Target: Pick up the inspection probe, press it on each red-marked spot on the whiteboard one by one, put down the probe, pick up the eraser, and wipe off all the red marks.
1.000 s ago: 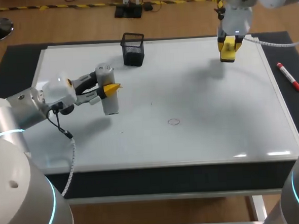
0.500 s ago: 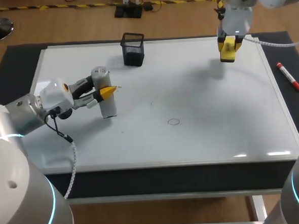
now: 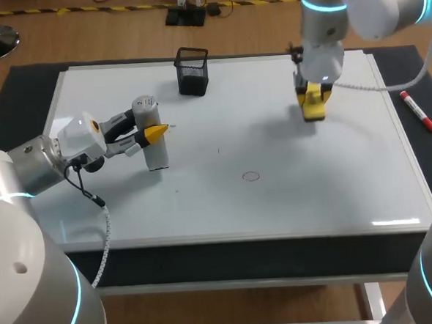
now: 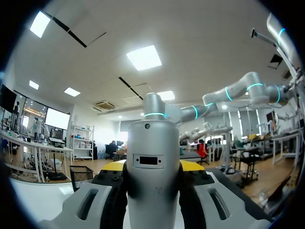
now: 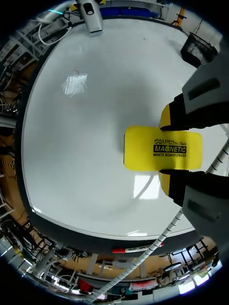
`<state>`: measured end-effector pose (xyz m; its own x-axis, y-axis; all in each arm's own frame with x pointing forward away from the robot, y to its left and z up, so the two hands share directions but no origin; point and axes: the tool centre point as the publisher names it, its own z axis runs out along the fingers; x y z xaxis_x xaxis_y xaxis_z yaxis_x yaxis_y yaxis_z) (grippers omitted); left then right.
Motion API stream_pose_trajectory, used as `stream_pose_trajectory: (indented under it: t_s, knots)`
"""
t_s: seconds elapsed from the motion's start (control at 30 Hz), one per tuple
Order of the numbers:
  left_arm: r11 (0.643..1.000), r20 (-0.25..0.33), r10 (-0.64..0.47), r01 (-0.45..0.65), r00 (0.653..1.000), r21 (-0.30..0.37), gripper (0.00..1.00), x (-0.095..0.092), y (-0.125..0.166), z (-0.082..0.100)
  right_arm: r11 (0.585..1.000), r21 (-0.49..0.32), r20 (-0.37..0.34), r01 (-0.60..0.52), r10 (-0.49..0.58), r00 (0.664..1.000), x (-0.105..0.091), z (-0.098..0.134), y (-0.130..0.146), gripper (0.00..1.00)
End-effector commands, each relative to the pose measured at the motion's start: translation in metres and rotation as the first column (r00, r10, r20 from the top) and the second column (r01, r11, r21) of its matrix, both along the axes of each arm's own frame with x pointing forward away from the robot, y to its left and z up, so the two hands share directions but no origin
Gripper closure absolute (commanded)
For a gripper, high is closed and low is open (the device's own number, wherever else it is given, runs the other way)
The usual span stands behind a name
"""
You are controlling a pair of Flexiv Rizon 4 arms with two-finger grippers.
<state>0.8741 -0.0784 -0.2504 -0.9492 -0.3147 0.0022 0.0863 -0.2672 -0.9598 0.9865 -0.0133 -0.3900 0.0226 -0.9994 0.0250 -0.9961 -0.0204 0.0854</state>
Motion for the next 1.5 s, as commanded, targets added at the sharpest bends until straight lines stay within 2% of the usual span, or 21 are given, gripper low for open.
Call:
stream_pose_trajectory:
  t_s: [0.03, 0.13, 0.2, 0.3, 0.43, 0.63, 0.87, 1.2, 1.5]
  knots:
    - [1.000, 0.004, 0.001, -0.001, 1.000, -0.005, 1.00, 0.000, 0.000, -0.001, 0.999, 0.038, 0.055, -0.016, 0.014, 0.998, -0.046, 0.004, 0.007, 1.00]
    - [1.000, 0.004, 0.001, -0.001, 1.000, -0.005, 1.00, 0.000, 0.000, -0.001, 0.998, 0.061, 0.063, -0.022, 0.019, 0.998, -0.066, 0.006, 0.019, 1.00]
    - [1.000, 0.004, 0.001, -0.001, 1.000, -0.005, 1.00, 0.000, 0.000, -0.001, 0.998, 0.055, 0.100, -0.039, 0.033, 0.994, -0.078, 0.007, 0.027, 1.00]
    - [1.000, 0.004, 0.001, -0.001, 1.000, -0.005, 1.00, 0.000, 0.000, -0.001, 0.996, 0.074, 0.101, -0.044, 0.036, 0.994, -0.095, 0.011, 0.041, 1.00]
    - [1.000, 0.004, 0.001, -0.001, 1.000, -0.005, 1.00, 0.000, 0.000, -0.001, 0.997, 0.045, 0.165, -0.069, 0.061, 0.984, -0.115, 0.016, 0.060, 1.00]
    - [1.000, 0.004, 0.001, -0.001, 1.000, -0.005, 1.00, 0.000, 0.000, -0.001, 0.993, 0.039, 0.189, -0.111, 0.102, 0.977, -0.142, 0.017, 0.084, 1.00]
    - [1.000, 0.004, 0.001, -0.001, 1.000, -0.005, 1.00, 0.000, 0.000, -0.001, 0.990, 0.025, 0.191, -0.142, 0.135, 0.972, -0.156, 0.009, 0.115, 1.00]
    - [1.000, 0.004, 0.001, -0.001, 1.000, -0.005, 1.00, 0.000, 0.000, -0.001, 0.981, 0.010, 0.173, -0.193, 0.189, 0.967, -0.159, -0.001, 0.161, 1.00]
    - [1.000, 0.004, 0.001, -0.001, 1.000, -0.005, 1.00, 0.000, 0.000, -0.001, 0.976, -0.008, 0.128, -0.219, 0.218, 0.968, -0.160, -0.018, 0.181, 1.00]
